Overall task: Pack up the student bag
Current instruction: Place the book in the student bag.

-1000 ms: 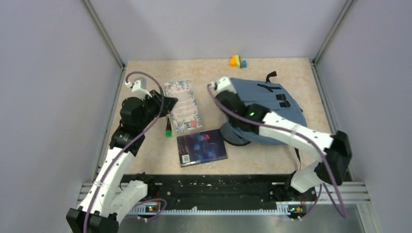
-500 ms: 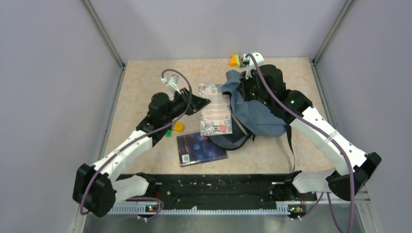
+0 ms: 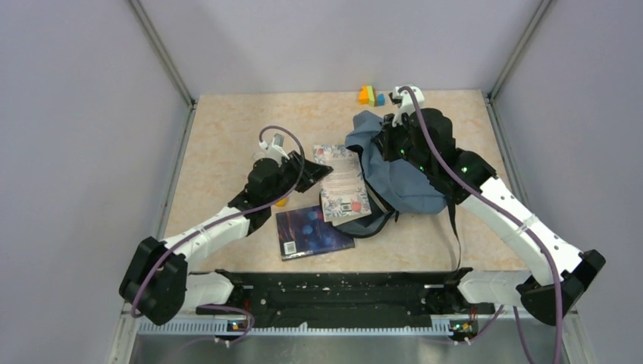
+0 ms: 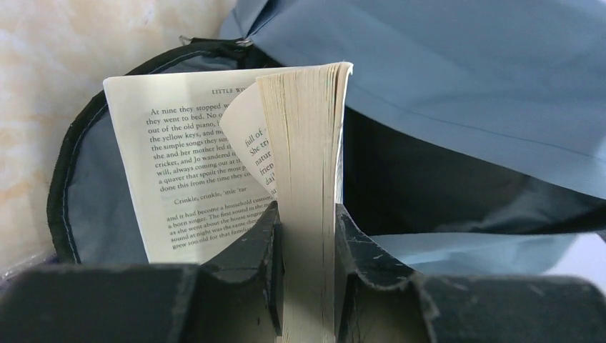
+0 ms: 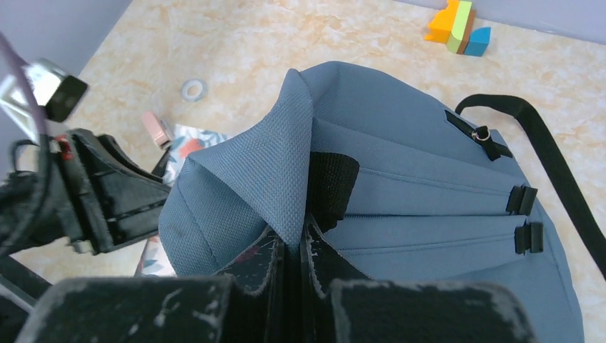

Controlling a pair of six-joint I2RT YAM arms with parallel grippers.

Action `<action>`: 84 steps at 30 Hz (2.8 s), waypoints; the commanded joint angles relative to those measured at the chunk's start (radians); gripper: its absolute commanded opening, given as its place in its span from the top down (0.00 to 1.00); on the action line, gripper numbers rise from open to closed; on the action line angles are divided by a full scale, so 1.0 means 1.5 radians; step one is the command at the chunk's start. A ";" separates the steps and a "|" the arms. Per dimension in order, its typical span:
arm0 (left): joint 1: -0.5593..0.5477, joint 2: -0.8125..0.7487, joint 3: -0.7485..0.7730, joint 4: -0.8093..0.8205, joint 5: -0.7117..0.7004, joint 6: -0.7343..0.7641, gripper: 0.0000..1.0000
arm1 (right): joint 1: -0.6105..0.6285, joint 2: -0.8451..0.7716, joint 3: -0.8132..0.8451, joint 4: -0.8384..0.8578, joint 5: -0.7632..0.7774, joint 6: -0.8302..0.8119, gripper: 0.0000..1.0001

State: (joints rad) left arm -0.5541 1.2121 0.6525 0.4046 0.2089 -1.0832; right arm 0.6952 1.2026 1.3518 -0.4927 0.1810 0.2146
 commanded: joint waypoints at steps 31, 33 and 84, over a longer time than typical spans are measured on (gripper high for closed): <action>-0.104 0.330 0.176 0.267 -0.254 -0.072 1.00 | -0.003 -0.103 -0.028 0.173 -0.060 0.050 1.00; -0.105 0.345 0.194 0.268 -0.264 -0.055 1.00 | -0.003 -0.100 -0.030 0.174 -0.068 0.051 1.00; -0.073 -0.064 -0.014 -0.306 -0.242 0.193 0.04 | -0.002 0.114 -0.219 0.234 0.130 -0.003 1.00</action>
State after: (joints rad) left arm -0.6720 1.2018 0.6491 0.0727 -0.1814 -0.8085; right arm 0.7063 1.2743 1.0523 -0.1295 0.2329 0.2081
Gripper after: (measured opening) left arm 0.962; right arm 0.040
